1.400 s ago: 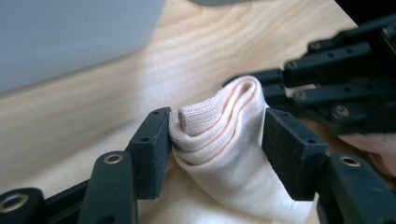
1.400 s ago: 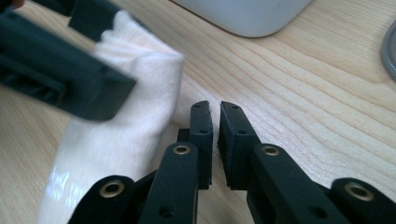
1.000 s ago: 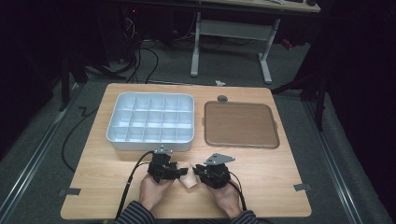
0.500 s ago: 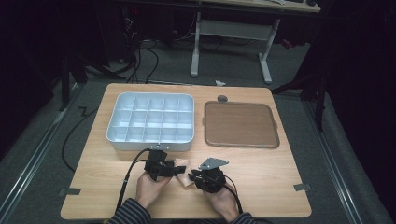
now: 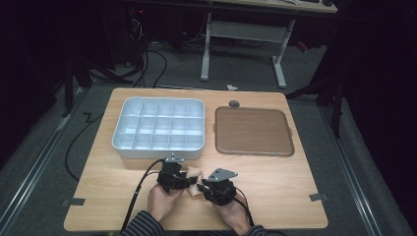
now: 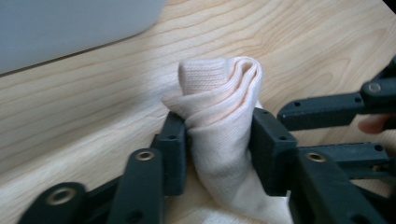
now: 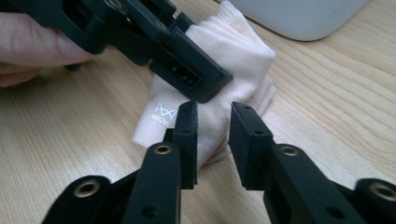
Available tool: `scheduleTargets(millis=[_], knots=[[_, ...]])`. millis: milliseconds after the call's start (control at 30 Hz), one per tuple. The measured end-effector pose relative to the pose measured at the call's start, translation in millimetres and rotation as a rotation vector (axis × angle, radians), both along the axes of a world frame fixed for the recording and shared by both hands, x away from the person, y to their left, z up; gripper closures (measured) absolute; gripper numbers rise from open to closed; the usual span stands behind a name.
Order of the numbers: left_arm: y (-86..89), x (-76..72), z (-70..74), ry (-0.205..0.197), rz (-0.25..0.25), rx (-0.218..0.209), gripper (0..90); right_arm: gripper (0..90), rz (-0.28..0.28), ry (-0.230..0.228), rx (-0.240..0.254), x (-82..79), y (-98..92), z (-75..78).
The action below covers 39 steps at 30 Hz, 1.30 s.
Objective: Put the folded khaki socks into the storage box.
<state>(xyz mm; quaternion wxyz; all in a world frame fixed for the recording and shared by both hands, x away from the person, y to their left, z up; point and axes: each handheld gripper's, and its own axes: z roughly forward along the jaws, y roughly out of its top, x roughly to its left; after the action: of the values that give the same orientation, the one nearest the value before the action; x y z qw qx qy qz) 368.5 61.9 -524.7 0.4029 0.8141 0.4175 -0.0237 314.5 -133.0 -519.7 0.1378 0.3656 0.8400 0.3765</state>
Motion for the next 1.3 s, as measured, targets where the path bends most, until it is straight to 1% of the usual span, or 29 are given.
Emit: scheduleTargets(millis=[33,67,100,133,200,267,300,333,367,400,433,467,500,533,567,600,633,700,767,800,867,933,967,1000,1133,1167,1233,1300], knots=[[0.3,0.7,-0.4,0.006,-0.001,-0.005,64.0,68.4,-0.002,-0.005,-0.001,-0.1,-1.2,0.9],[1.0,1.1,-0.5,0.013,-0.002,-0.011,65.3,64.6,-0.007,-0.015,0.027,-1.2,-7.4,4.4],[1.0,1.1,-0.5,0.013,-0.002,-0.011,65.8,63.3,-0.010,-0.017,0.037,-2.0,-9.3,5.3],[1.0,0.8,-0.3,0.011,-0.007,-0.014,66.3,61.4,-0.019,-0.030,0.051,-3.9,-14.5,7.7],[1.6,1.1,-0.2,0.016,-0.012,-0.017,67.2,57.7,-0.041,-0.043,0.055,-5.4,-22.5,9.0],[2.1,1.5,0.0,0.019,-0.021,-0.022,67.8,56.4,-0.073,-0.045,0.036,-4.8,-33.4,6.7],[2.5,1.7,0.1,0.020,-0.026,-0.023,68.1,55.9,-0.098,-0.038,0.020,-3.4,-41.0,3.9],[2.5,1.7,0.1,0.020,-0.026,-0.023,68.4,55.9,-0.098,-0.038,0.020,-3.4,-41.0,3.9],[3.2,2.1,0.1,0.023,-0.034,-0.027,68.4,55.2,-0.122,-0.032,0.007,-2.2,-46.8,1.8],[4.6,3.2,-0.2,0.036,-0.050,-0.040,69.0,54.5,-0.167,-0.039,-0.021,-1.5,-58.5,-0.9],[4.6,3.2,-0.2,0.036,-0.050,-0.040,69.4,54.5,-0.167,-0.039,-0.021,-1.5,-58.5,-0.9],[4.9,3.4,0.3,0.038,-0.053,-0.043,69.8,54.0,-0.185,-0.052,-0.033,-1.6,-64.5,-1.3],[5.8,3.6,1.7,0.037,-0.060,-0.047,70.1,52.7,-0.221,-0.070,-0.045,-1.9,-76.5,-1.5],[6.2,3.5,2.7,0.035,-0.062,-0.046,70.3,52.3,-0.241,-0.071,-0.045,-1.7,-82.2,-1.9],[6.2,3.5,2.7,0.035,-0.062,-0.046,70.5,52.3,-0.241,-0.071,-0.045,-1.7,-82.2,-1.9],[7.7,3.2,5.2,0.034,-0.067,-0.055,70.8,51.6,-0.273,-0.068,-0.044,-0.5,-92.8,-3.4],[8.7,3.3,6.0,0.034,-0.069,-0.064,70.9,51.5,-0.287,-0.067,-0.050,-0.1,-97.0,-4.0],[10.6,3.3,7.7,0.033,-0.069,-0.065,71.1,51.2,-0.297,-0.071,-0.055,0.3,-99.7,-4.4],[15.7,3.0,11.7,0.032,-0.069,-0.074,71.3,50.3,-0.334,-0.081,-0.080,2.5,-109.5,-6.3],[15.7,3.0,11.7,0.032,-0.069,-0.074,71.4,50.3,-0.334,-0.081,-0.080,2.5,-109.5,-6.3],[19.3,2.4,14.7,0.028,-0.069,-0.077,71.4,49.8,-0.357,-0.076,-0.080,3.8,-114.3,-7.6],[24.3,1.5,18.5,0.026,-0.070,-0.091,71.4,48.9,-0.374,-0.072,-0.085,5.2,-116.9,-9.8],[24.3,1.5,18.5,0.026,-0.070,-0.091,71.4,48.2,-0.375,-0.069,-0.095,5.9,-117.3,-10.9],[26.9,0.6,20.8,0.023,-0.067,-0.097,71.5,47.4,-0.373,-0.071,-0.094,6.2,-117.4,-11.2],[30.6,-0.5,22.9,0.020,-0.068,-0.102,71.4,45.7,-0.378,-0.068,-0.090,7.0,-117.3,-11.3],[32.3,-0.8,23.7,0.019,-0.070,-0.105,71.4,44.9,-0.380,-0.062,-0.084,7.6,-118.2,-11.4],[33.8,-1.2,24.5,0.019,-0.069,-0.108,71.4,43.5,-0.384,-0.034,-0.057,10.0,-121.7,-11.5],[36.1,-1.2,25.5,0.014,-0.068,-0.110,71.4,42.8,-0.383,-0.034,-0.058,11.0,-121.9,-11.6]])
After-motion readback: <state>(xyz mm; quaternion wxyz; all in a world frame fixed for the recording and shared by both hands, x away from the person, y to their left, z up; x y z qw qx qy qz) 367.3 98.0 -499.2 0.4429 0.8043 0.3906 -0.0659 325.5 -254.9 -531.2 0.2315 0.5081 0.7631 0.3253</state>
